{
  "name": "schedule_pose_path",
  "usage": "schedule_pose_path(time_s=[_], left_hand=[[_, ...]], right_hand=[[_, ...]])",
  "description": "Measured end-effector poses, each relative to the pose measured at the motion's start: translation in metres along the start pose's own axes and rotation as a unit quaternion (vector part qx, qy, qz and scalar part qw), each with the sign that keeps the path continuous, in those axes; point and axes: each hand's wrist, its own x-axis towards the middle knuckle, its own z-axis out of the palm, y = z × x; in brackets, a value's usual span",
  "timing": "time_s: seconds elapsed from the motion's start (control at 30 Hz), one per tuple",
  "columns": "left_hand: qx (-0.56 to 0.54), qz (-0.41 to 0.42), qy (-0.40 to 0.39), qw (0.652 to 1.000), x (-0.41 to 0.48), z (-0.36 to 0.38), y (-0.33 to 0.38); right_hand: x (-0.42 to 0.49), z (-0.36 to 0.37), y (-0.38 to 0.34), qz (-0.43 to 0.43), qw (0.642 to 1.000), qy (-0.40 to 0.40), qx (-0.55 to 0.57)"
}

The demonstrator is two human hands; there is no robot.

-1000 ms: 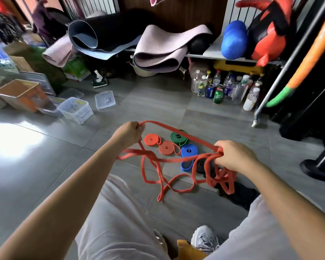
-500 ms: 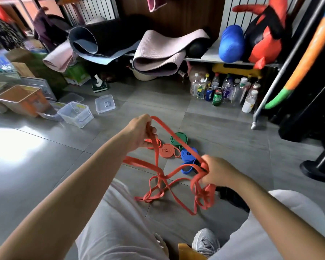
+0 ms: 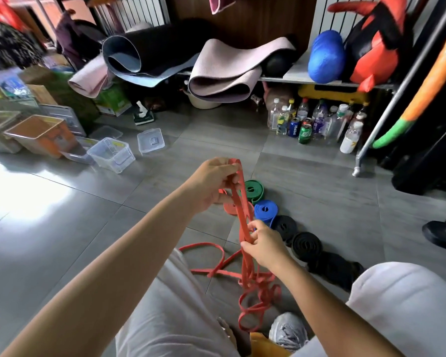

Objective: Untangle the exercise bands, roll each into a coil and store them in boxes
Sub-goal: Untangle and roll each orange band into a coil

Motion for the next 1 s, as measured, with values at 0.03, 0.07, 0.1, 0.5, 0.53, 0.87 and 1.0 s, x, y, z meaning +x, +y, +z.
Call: schedule_pose_path(time_s=[0.03, 0.07, 0.1, 0.5, 0.53, 0.87, 1.0], left_hand=[[0.005, 0.006, 0.01, 1.0, -0.001, -0.005, -0.001], [0.001, 0.009, 0.019, 1.0, -0.001, -0.009, -0.002], [-0.013, 0.011, 0.022, 1.0, -0.001, -0.011, -0.003], [-0.068, 0.041, 0.058, 0.995, 0.014, -0.006, -0.004], [-0.059, 0.037, 0.075, 0.995, 0.016, -0.009, -0.005], [0.187, 0.039, 0.144, 0.971, 0.027, -0.037, -0.028], [0.177, 0.03, 0.072, 0.981, 0.019, -0.022, -0.027]], right_hand=[[0.001, -0.002, 0.002, 0.001, 1.0, 0.003, 0.006], [0.002, -0.004, 0.004, 0.004, 1.0, 0.006, 0.011], [0.002, -0.005, 0.007, 0.007, 1.0, 0.005, 0.014], [-0.024, 0.01, 0.027, -0.009, 0.995, -0.095, 0.035], [-0.024, 0.007, 0.028, -0.021, 0.997, -0.069, -0.013], [-0.036, -0.023, 0.036, -0.1, 0.979, 0.172, 0.049], [-0.02, -0.028, 0.027, -0.076, 0.995, 0.068, -0.005]])
